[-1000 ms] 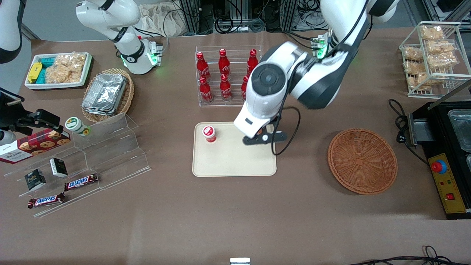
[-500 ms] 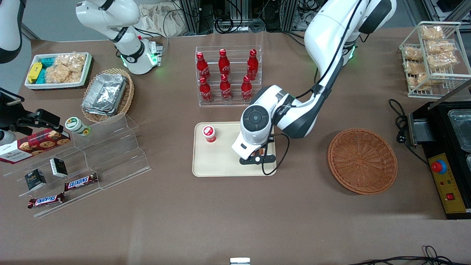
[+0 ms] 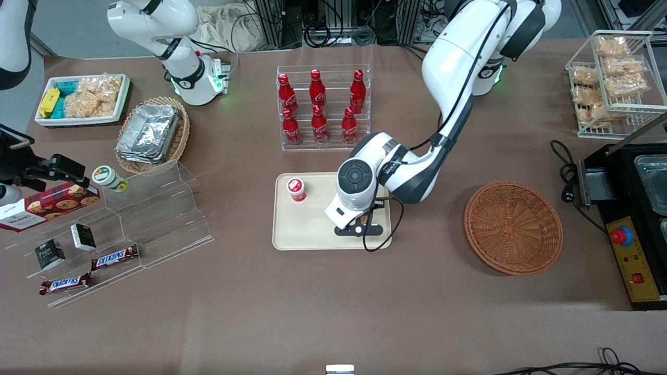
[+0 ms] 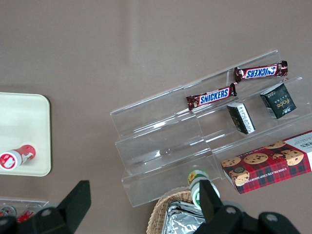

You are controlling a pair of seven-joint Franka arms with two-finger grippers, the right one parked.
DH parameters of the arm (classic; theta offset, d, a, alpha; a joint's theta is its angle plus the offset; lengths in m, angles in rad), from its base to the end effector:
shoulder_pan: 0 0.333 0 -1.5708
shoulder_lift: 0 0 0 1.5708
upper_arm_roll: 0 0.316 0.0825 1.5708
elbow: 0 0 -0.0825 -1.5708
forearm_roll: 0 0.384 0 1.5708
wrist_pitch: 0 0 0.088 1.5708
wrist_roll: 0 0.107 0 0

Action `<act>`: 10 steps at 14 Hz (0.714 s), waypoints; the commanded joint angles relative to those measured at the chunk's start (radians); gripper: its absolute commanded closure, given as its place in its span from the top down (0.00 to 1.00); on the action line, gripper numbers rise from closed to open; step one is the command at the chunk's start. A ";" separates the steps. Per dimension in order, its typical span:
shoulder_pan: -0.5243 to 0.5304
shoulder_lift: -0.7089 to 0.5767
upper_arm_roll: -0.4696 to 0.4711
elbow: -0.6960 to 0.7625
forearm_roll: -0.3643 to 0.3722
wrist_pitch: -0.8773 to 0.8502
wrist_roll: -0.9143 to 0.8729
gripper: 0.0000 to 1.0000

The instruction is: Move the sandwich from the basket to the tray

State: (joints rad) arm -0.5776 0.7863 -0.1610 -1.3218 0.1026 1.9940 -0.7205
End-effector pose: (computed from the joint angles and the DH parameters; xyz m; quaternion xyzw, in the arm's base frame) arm 0.5609 -0.4672 0.2606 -0.9985 0.0122 0.0470 0.0254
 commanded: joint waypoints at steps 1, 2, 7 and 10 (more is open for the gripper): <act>-0.010 -0.009 0.011 -0.007 0.019 0.028 0.033 1.00; -0.008 -0.015 0.011 -0.002 0.019 0.023 0.035 1.00; 0.002 -0.203 0.017 0.004 0.011 -0.157 0.018 1.00; 0.056 -0.338 0.020 0.006 0.022 -0.292 0.039 1.00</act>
State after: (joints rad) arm -0.5594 0.5470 -0.1423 -1.2785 0.1092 1.7597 -0.6980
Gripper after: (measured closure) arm 0.000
